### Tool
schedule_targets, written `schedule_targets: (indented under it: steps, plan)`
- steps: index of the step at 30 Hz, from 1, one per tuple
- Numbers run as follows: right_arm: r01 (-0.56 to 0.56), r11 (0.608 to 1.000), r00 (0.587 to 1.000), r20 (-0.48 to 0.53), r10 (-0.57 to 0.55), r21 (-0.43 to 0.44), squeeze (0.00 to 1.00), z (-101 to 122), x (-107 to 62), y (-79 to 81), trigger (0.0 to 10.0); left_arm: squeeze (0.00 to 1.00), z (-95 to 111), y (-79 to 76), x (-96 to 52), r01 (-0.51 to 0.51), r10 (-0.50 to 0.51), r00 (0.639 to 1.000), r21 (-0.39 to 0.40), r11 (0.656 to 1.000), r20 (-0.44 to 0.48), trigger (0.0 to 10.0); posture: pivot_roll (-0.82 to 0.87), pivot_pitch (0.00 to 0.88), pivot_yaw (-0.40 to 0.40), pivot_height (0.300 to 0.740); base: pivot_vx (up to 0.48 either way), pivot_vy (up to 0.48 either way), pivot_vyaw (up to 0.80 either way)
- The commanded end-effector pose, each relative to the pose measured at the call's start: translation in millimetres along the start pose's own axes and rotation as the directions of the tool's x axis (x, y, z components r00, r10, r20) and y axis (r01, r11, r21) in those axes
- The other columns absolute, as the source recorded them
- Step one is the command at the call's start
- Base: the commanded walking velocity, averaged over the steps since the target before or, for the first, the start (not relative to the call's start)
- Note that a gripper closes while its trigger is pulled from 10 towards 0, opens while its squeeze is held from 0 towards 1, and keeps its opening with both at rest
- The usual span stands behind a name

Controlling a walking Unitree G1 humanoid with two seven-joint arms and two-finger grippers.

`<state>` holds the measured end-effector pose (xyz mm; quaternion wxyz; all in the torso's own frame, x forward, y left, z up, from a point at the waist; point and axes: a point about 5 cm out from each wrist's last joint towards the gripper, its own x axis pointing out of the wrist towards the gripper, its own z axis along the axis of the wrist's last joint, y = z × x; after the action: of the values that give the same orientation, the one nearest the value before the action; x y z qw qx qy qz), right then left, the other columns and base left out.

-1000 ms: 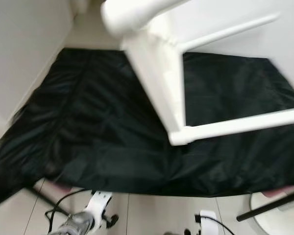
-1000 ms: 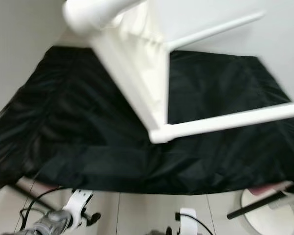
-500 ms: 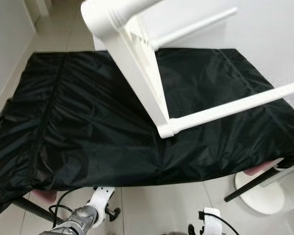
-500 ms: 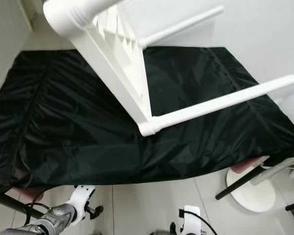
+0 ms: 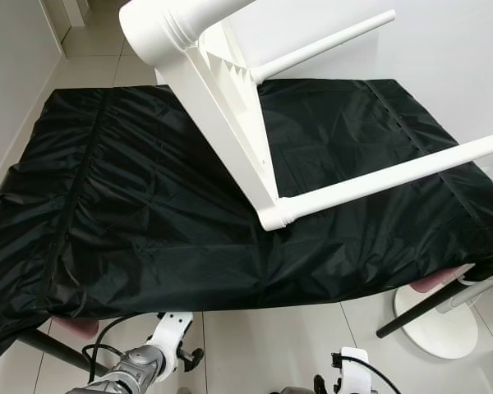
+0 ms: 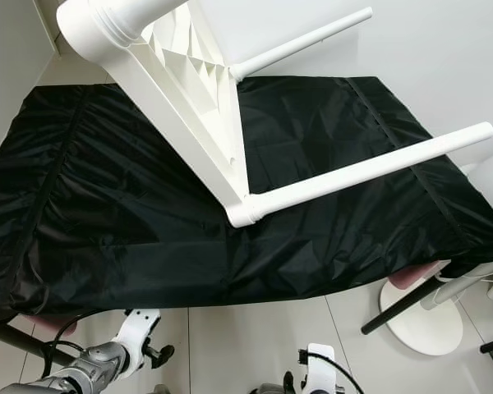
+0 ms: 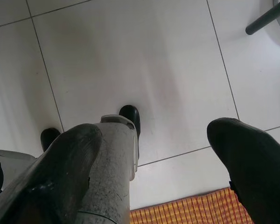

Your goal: Building children table

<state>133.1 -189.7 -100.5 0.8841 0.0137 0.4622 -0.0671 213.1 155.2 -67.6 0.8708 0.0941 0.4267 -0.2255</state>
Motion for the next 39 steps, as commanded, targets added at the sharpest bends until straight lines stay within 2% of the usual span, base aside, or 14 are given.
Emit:
schedule_targets:
  steps: [1, 12, 19, 30, 33, 39]
  plan:
    - [0.009, 1.000, 0.998, -0.067, -0.010, -0.005, 0.00, -18, -4.7, -4.4, 10.0, 0.00, -7, 0.1, -0.8, -0.035, 0.035, 0.999, 0.003, 0.999, -0.022, 10.0, 0.01, 0.003, 0.007, 0.740, 0.000, -0.480, 0.00]
    - [0.007, 1.000, 0.998, -0.068, -0.008, -0.004, 0.00, -18, -4.9, -3.8, 10.0, 0.00, -7, -0.2, -0.6, -0.040, 0.040, 0.999, 0.007, 0.999, -0.022, 10.0, 0.01, 0.006, 0.008, 0.740, 0.000, -0.445, 0.00]
    - [0.007, 1.000, 0.998, -0.069, -0.008, -0.004, 0.00, -19, -5.1, -3.6, 10.0, 0.00, -7, 0.1, -0.6, -0.048, 0.048, 0.999, -0.010, 0.999, -0.023, 10.0, 0.00, 0.008, 0.009, 0.740, 0.000, 0.000, 0.00]
    - [0.007, 1.000, 0.998, -0.063, -0.009, -0.029, 0.00, -19, -5.4, -5.3, 10.0, 0.00, -6, -0.6, -0.5, -0.035, 0.035, 0.999, 0.009, 0.999, -0.014, 10.0, 0.00, 0.007, 0.010, 0.740, 0.000, 0.000, 0.00]
    - [0.001, 0.998, 1.000, -0.020, -0.002, -0.057, 0.00, -11, -4.1, -8.6, 10.0, 0.00, -1, -4.5, -0.2, 0.041, -0.043, 0.999, 0.105, 0.994, 0.011, 10.0, 0.00, 0.015, 0.012, 0.740, 0.000, 0.000, 0.00]
    - [0.003, 0.997, 1.000, 0.011, -0.002, -0.072, 0.00, -5, -3.0, -11.9, 10.0, 0.00, 2, -7.1, -1.4, 0.121, -0.127, 0.992, 0.170, 0.978, 0.026, 10.0, 0.00, 0.017, 0.012, 0.740, 0.000, 0.000, 0.00]
